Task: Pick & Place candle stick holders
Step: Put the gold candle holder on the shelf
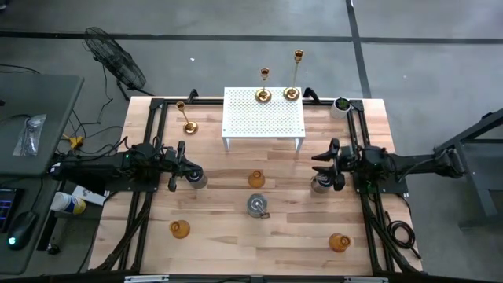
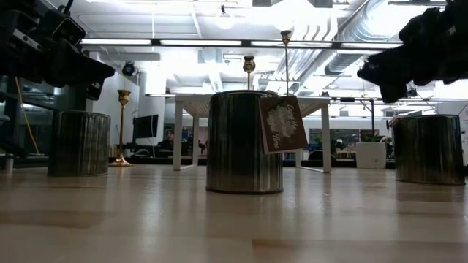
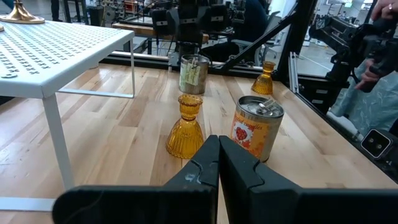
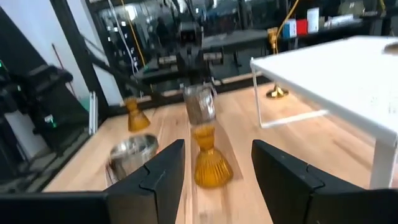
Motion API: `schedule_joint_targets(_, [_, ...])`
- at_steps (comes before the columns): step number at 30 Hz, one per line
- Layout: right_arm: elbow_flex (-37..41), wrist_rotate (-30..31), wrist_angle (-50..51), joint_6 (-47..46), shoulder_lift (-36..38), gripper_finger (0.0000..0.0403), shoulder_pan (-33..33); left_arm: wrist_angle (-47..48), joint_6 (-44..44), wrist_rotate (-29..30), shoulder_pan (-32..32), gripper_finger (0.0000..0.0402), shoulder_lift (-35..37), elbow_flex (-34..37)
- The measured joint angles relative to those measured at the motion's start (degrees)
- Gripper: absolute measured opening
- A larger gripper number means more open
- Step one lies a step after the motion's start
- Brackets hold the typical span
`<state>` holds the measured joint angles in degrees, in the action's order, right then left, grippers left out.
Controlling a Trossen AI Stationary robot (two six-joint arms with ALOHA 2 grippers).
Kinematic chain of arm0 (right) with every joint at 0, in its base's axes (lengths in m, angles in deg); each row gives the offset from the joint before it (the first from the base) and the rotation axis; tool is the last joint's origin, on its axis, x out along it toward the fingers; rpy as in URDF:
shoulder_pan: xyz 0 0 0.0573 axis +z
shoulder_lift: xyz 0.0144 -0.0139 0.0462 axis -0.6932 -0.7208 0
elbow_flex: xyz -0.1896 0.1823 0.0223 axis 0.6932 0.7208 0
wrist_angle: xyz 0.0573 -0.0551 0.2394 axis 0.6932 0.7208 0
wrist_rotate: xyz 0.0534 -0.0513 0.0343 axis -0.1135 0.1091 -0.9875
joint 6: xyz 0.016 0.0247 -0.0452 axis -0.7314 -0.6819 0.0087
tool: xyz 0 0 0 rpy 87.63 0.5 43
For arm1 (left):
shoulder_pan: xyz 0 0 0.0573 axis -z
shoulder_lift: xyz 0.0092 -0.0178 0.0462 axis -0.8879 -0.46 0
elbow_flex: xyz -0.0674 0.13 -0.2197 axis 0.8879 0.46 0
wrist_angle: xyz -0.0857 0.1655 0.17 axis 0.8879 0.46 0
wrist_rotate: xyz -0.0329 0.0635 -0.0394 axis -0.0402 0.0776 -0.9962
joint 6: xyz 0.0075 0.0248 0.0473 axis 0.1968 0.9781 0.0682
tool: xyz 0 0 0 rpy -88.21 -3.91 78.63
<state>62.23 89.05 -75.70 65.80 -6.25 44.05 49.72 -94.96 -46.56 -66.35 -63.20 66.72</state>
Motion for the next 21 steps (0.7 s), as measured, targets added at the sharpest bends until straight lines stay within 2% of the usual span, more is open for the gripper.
schedule_joint_targets(8, [0.02,-1.31,6.86,0.17,3.11,0.0179,0.31,0.00,0.00,0.00,0.01,0.0000,0.00,0.00])
schedule_joint_targets(21, [0.07,-2.46,7.85,0.61,4.58,0.0179,2.10,0.00,0.02,0.00,-0.01,0.0000,0.00,0.00])
